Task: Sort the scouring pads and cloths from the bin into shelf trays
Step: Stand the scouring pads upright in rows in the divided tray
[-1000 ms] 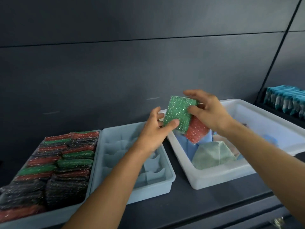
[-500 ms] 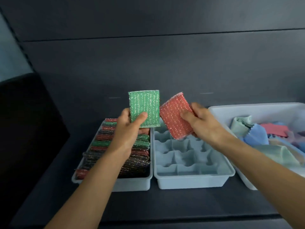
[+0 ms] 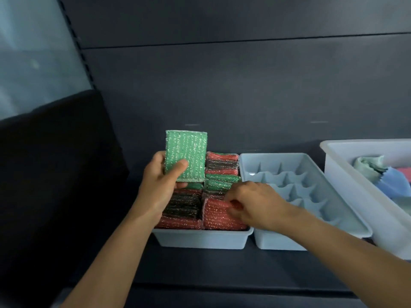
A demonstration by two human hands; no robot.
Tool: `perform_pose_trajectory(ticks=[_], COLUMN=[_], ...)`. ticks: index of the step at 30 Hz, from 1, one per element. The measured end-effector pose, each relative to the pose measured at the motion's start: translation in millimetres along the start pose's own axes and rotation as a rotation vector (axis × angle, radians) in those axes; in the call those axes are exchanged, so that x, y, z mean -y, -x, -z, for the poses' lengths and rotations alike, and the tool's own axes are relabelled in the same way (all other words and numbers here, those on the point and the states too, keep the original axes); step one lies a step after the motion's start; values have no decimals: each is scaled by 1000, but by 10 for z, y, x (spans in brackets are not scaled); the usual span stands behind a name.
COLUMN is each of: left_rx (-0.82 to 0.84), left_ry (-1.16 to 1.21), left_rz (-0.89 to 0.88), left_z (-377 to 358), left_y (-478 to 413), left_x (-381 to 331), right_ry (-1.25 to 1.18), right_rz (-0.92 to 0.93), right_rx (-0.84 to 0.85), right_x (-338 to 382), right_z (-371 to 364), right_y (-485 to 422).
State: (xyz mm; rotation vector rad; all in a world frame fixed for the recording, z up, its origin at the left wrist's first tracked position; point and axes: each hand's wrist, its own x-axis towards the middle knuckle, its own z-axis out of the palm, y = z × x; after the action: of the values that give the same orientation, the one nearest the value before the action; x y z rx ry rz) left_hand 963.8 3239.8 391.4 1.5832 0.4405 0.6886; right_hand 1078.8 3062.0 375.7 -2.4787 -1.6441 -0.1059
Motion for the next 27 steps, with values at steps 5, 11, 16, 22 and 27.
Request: perform_pose_trajectory(ticks=[5,11,16,22,27], left_rx=[162,288,499,536,545], left_ry=[-140,-278,-558,-705,-812], left_rz=[-26,-113,-162,-136,-127], left_z=[90,138,-3,7,73], left_y=[72,71,82,75,82], left_x=[48,12,-7,154,229], right_ry=[171,-549,-661,-134,-162], right_rz=[48,-174,-58,-98,-38], right_rx=[50,-31,-160,-88,-136], right_x=[97,-68,-4,110,205], right_z=[-188,56,436,359,106], right_y=[-80,-32,-13,68,108])
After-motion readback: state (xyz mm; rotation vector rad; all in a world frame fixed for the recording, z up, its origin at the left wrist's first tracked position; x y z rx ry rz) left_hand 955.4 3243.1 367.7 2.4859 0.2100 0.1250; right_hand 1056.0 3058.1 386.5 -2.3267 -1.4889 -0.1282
